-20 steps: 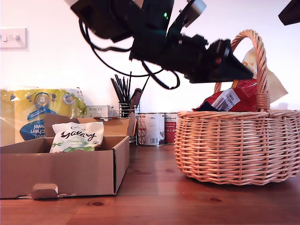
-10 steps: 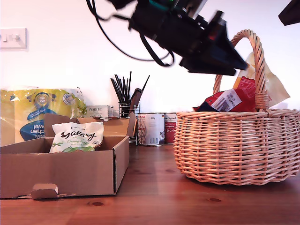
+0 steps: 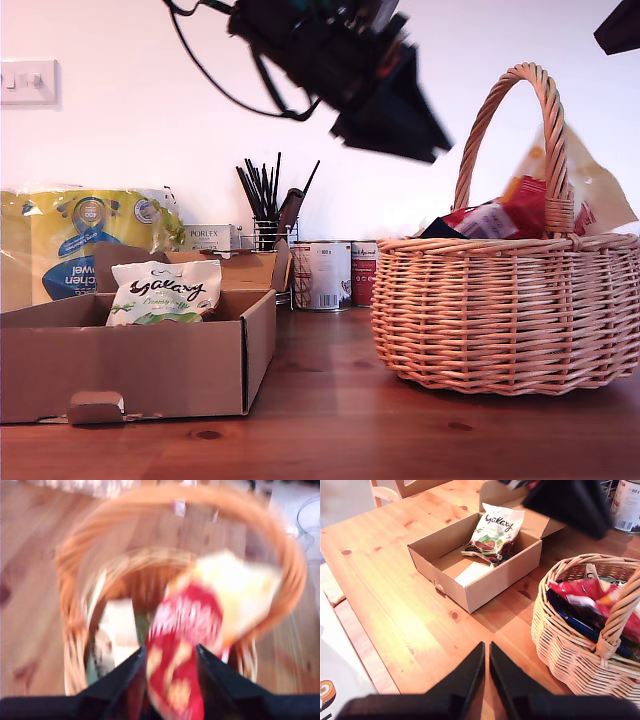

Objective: Move the bags of Easter eggs from the cardboard box on the left into the woven basket on the right side.

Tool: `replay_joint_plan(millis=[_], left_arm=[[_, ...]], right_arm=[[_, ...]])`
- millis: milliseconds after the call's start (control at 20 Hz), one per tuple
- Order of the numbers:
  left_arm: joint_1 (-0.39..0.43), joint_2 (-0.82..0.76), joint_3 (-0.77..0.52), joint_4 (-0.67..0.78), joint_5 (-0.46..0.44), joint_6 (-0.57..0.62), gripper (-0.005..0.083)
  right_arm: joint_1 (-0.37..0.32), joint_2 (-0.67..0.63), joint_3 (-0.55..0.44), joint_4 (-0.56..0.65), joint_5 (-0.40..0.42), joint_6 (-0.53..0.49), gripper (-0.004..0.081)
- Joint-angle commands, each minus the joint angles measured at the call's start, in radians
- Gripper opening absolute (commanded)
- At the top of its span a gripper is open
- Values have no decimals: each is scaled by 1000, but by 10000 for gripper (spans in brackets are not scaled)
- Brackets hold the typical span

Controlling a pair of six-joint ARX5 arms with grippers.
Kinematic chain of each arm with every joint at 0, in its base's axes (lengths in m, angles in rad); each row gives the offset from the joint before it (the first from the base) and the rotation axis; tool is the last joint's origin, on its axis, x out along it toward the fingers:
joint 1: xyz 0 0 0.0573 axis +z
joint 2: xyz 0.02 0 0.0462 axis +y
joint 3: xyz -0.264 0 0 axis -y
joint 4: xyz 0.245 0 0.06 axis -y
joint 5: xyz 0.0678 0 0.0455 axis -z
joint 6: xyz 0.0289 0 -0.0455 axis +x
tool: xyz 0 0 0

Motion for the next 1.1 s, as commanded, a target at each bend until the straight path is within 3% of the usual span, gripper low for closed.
replay_joint_plan(millis=[0,50,350,700,850,1050], left_arm=[[5,-4,-4,-40,-10,40,32],[14,-4,-4,-70,-16,57,-26],[59,-39,-5,-145,-165,90,-19],[146,-122,-59,-179,-165,93,-19],[188,-201,-167,-137,-166,90,-19],[261,-365,-410,-4,-167,47,-19]], right_arm=[[4,-3,6,3,0,-6,-13],[4,-3,6,3,0,-6,-13],[4,-3,6,3,1,-7,-13],[4,-3,6,3,20,-24,-13],[4,-3,6,5,34,-24,-13],[4,6,6,4,47,-23,-13]])
